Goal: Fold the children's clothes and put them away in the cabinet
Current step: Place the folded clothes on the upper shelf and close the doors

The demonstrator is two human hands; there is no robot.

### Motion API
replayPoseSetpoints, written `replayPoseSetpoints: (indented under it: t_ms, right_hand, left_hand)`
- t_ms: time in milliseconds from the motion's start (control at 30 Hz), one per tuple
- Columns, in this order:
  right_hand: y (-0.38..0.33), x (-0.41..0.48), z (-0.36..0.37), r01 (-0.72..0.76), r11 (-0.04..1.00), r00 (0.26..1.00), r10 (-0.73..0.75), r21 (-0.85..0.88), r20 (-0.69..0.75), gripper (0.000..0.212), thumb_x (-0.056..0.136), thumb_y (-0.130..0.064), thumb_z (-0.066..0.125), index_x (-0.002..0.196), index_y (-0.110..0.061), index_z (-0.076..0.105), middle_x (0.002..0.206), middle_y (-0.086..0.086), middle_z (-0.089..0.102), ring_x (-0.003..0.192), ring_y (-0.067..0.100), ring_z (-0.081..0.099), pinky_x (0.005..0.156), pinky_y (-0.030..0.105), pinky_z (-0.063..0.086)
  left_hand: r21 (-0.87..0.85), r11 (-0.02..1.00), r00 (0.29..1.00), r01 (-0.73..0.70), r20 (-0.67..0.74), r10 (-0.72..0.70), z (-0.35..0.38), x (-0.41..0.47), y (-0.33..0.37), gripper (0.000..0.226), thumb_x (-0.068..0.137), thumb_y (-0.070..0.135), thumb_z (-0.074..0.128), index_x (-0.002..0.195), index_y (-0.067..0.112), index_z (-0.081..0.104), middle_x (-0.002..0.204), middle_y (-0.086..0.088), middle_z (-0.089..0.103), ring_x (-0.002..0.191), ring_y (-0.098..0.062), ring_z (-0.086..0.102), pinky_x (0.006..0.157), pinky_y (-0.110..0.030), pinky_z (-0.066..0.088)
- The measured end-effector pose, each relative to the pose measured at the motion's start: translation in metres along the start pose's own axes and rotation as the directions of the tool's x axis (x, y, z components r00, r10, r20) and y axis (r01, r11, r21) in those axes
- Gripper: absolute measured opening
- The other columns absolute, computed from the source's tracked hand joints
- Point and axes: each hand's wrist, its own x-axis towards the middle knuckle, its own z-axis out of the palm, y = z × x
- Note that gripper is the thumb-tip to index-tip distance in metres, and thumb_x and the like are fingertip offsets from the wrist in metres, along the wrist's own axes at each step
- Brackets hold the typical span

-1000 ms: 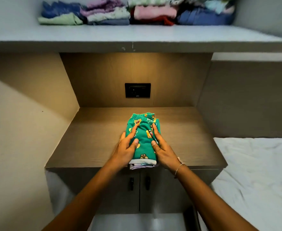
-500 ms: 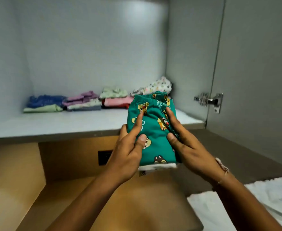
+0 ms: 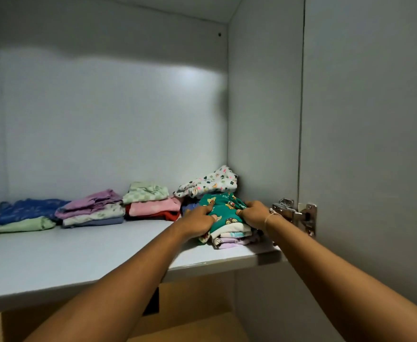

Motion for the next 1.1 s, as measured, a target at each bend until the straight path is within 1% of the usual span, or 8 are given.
replayPoseSetpoints:
  t_ms: [100,167,200,267,333,400,567,1100]
  right_hand:
    - [-0.012,-0.020,-0.002,0.019,0.957,0.965,-0.094,-0.290,-0.246,0.046,0.090,-0.039,0.056,0.129,-0.015,0.055,0.126,0.014,0.062,0.113,0.035,0.058,0.093,0.040,0.050]
    - [-0.021,-0.032,0.000,0.165,0.927,0.894,-0.284,-0.336,-0.346,0.046,0.092,-0.041,0.054,0.133,-0.018,0.052,0.128,0.012,0.062,0.115,0.034,0.057,0.091,0.041,0.048]
    - [-0.026,-0.038,0.000,0.265,0.904,0.865,-0.377,-0.336,-0.330,0.048,0.094,-0.042,0.053,0.136,-0.021,0.049,0.132,0.009,0.060,0.119,0.032,0.056,0.093,0.040,0.047]
    - [-0.034,-0.042,0.007,0.424,0.829,0.858,-0.497,-0.365,-0.133,0.051,0.096,-0.043,0.049,0.143,-0.025,0.042,0.147,0.004,0.047,0.131,0.026,0.045,0.104,0.039,0.039]
    - [-0.035,-0.037,0.022,0.458,0.769,0.881,-0.459,-0.446,0.113,0.051,0.100,-0.040,0.041,0.147,-0.023,0.035,0.156,0.003,0.031,0.141,0.026,0.030,0.113,0.039,0.026]
    - [-0.030,-0.028,0.032,0.415,0.755,0.909,-0.367,-0.507,0.198,0.050,0.102,-0.040,0.031,0.149,-0.024,0.030,0.159,0.002,0.023,0.144,0.027,0.022,0.117,0.040,0.018]
    - [-0.022,-0.004,0.033,0.321,0.763,0.946,-0.231,-0.560,0.228,0.052,0.103,-0.041,0.022,0.153,-0.025,0.018,0.163,0.000,0.010,0.148,0.027,0.012,0.119,0.041,0.010]
    - [-0.022,0.004,0.033,0.257,0.742,0.966,-0.175,-0.619,0.191,0.051,0.103,-0.040,0.022,0.152,-0.026,0.022,0.162,-0.002,0.014,0.147,0.022,0.021,0.119,0.038,0.015]
  left_hand:
    - [0.283,0.958,0.998,0.049,-0.052,-0.035,-0.008,-0.008,-0.008,0.056,0.098,0.054,0.031,0.150,0.035,0.024,0.156,-0.005,0.031,0.142,-0.035,0.025,0.115,-0.050,0.020]
    - [0.387,0.919,0.986,0.081,-0.166,-0.017,-0.022,-0.018,-0.019,0.059,0.096,0.059,0.028,0.150,0.035,0.024,0.155,-0.009,0.032,0.140,-0.036,0.026,0.111,-0.052,0.026]
    - [0.429,0.900,0.980,0.080,-0.199,0.008,-0.029,-0.024,-0.025,0.060,0.095,0.058,0.029,0.149,0.032,0.027,0.154,-0.010,0.033,0.138,-0.035,0.030,0.108,-0.051,0.031]
    - [0.526,0.846,0.979,0.084,-0.204,0.029,-0.042,-0.039,-0.040,0.057,0.095,0.055,0.031,0.146,0.028,0.034,0.151,-0.008,0.036,0.135,-0.031,0.036,0.103,-0.047,0.037]
    - [0.603,0.792,0.985,0.095,-0.170,0.011,-0.051,-0.053,-0.057,0.057,0.095,0.054,0.030,0.145,0.025,0.035,0.153,-0.006,0.034,0.137,-0.028,0.033,0.104,-0.047,0.034]
    - [0.619,0.779,0.993,0.098,-0.108,-0.040,-0.053,-0.061,-0.074,0.063,0.095,0.056,0.027,0.149,0.022,0.028,0.157,-0.004,0.025,0.143,-0.026,0.023,0.111,-0.051,0.025]
    - [0.492,0.844,0.973,0.213,-0.027,-0.230,-0.050,-0.063,-0.088,0.067,0.096,0.059,0.018,0.151,0.021,0.021,0.161,-0.001,0.015,0.147,-0.024,0.012,0.117,-0.048,0.012]
    - [0.520,0.827,0.968,0.216,-0.002,-0.252,-0.048,-0.052,-0.096,0.067,0.094,0.055,0.015,0.151,0.021,0.021,0.160,-0.001,0.020,0.145,-0.024,0.017,0.116,-0.049,0.014]
